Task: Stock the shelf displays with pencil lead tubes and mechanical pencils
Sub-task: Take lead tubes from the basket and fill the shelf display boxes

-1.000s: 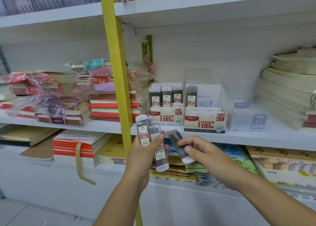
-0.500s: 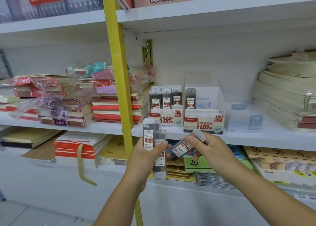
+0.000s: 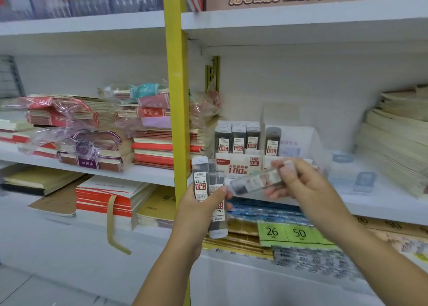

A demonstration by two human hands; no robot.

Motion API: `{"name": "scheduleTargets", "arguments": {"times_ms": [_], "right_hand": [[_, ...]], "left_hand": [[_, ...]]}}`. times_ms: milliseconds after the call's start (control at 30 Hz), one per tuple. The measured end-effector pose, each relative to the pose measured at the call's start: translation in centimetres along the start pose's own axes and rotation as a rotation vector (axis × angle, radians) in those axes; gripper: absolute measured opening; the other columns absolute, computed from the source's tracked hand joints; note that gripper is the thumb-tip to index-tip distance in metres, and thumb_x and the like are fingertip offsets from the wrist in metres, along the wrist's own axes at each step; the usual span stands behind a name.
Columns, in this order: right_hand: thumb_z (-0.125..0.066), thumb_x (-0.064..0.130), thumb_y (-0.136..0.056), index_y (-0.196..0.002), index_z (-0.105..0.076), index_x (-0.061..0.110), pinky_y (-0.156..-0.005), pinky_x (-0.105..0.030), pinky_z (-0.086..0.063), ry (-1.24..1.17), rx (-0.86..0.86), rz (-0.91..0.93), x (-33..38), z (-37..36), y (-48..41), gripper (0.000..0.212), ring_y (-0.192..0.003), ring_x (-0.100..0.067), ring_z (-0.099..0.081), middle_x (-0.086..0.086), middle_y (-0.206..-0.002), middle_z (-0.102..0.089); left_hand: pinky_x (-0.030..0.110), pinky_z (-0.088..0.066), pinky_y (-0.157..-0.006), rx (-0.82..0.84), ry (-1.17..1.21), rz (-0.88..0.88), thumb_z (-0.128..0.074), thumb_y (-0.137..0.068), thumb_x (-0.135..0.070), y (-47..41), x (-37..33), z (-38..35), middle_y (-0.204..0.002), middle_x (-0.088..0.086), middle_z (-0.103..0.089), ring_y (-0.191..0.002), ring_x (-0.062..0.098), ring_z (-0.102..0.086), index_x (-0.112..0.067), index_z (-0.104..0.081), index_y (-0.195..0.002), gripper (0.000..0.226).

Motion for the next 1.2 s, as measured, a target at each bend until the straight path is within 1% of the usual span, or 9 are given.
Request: {"name": "scheduleTargets", "arguments": {"times_ms": [133,267,367,567,700,800,900,1033,1200], "right_hand": [[-0.056,0.021,-0.096,-0.098,-0.05,0.036,-0.057,-0.013,-0.052,0.171,-0.189,0.235,3.8,1.6,-5.4,0.016,-0.068,-0.005,-0.071,0.002,-0.082,-0.073],[-0.062,0.025,-0.093,-0.088,-0.046,0.037,-0.055,-0.014,-0.053,0.496,-0.107,0.309,5.7,0.9,-10.7,0.021,-0.068,0.003,-0.068,0.008,-0.088,-0.068],[-0.065,0.03,-0.089,-0.097,-0.057,0.035,-0.074,-0.039,-0.06,0.641,0.061,0.254,4.9,-0.4,-13.0,0.012,-0.078,-0.008,-0.069,0.008,-0.091,-0.068],[-0.065,0.036,-0.088,-0.11,-0.067,0.035,-0.075,-0.032,-0.05,0.953,0.087,0.372,3.4,-2.5,-14.9,0.023,-0.086,-0.01,-0.059,0.013,-0.092,-0.06],[-0.052,0.039,-0.096,-0.134,-0.054,0.032,-0.077,-0.032,-0.044,1.153,0.057,0.339,1.6,-3.4,-14.3,0.039,-0.092,-0.015,-0.047,0.005,-0.102,-0.044],[-0.048,0.032,-0.098,-0.143,-0.044,0.027,-0.088,-0.026,-0.035,1.086,-0.017,0.335,1.7,-2.9,-12.4,0.045,-0.106,-0.012,-0.04,0.008,-0.112,-0.042],[-0.047,0.031,-0.096,-0.125,-0.059,0.029,-0.078,-0.01,-0.037,0.71,-0.114,0.333,2.1,-2.1,-8.1,0.032,-0.093,0.003,-0.048,0.017,-0.099,-0.051],[-0.055,0.04,-0.09,-0.102,-0.063,0.047,-0.067,-0.006,-0.045,0.296,0.118,0.051,0.2,-3.3,-2.7,0.016,-0.088,0.011,-0.058,0.034,-0.095,-0.063],[-0.071,0.029,-0.085,-0.083,-0.076,0.029,-0.062,-0.007,-0.047,0.063,0.092,-0.129,-2.5,-3.1,-0.5,0.005,-0.075,0.0,-0.068,0.013,-0.081,-0.074]], "left_hand": [[0.031,-0.06,-0.061,-0.038,0.105,-0.013,-0.072,-0.09,-0.027,-1.4,-0.6,0.5,-0.094,0.003,-0.08,-0.081,0.021,-0.078,-0.023,-0.065,-0.112,0.023],[0.028,-0.06,-0.055,-0.044,0.117,-0.021,-0.074,-0.089,-0.027,-2.4,-0.4,0.8,-0.091,0.001,-0.08,-0.078,0.019,-0.078,-0.025,-0.065,-0.109,0.022],[0.024,-0.057,-0.052,-0.04,0.081,-0.028,-0.075,-0.087,-0.029,-3.0,0.0,1.1,-0.089,-0.002,-0.08,-0.075,0.017,-0.077,-0.029,-0.065,-0.106,0.022],[0.026,-0.059,-0.057,-0.017,0.073,-0.04,-0.075,-0.087,-0.029,-3.7,0.3,2.0,-0.092,0.001,-0.08,-0.077,0.019,-0.077,-0.025,-0.066,-0.108,0.023],[0.024,-0.059,-0.058,0.017,0.051,-0.036,-0.073,-0.088,-0.029,-3.5,0.4,1.7,-0.092,-0.001,-0.08,-0.08,0.018,-0.078,-0.026,-0.066,-0.109,0.022],[0.024,-0.06,-0.06,0.049,0.016,-0.032,-0.072,-0.09,-0.029,-3.1,0.3,1.4,-0.092,-0.002,-0.08,-0.081,0.016,-0.078,-0.028,-0.066,-0.11,0.022],[0.027,-0.061,-0.065,0.095,-0.007,-0.02,-0.073,-0.089,-0.029,-2.5,0.3,0.9,-0.093,0.001,-0.08,-0.084,0.018,-0.078,-0.03,-0.07,-0.105,0.016],[0.025,-0.06,-0.064,0.168,-0.048,-0.012,-0.077,-0.086,-0.03,-1.3,0.1,-0.1,-0.093,0.003,-0.08,-0.083,0.021,-0.078,-0.038,-0.075,-0.093,0.011],[0.023,-0.059,-0.066,0.269,-0.117,0.02,-0.079,-0.085,-0.028,0.2,0.7,-1.9,-0.099,-0.001,-0.08,-0.085,0.021,-0.078,-0.043,-0.075,-0.098,0.02]]}}
Point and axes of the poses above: each hand's wrist, its own y-axis away from the middle knuckle, its own z-axis out of the back of the hand, x = y × z, the point moved 2 cm from there along -y, towards the middle knuckle
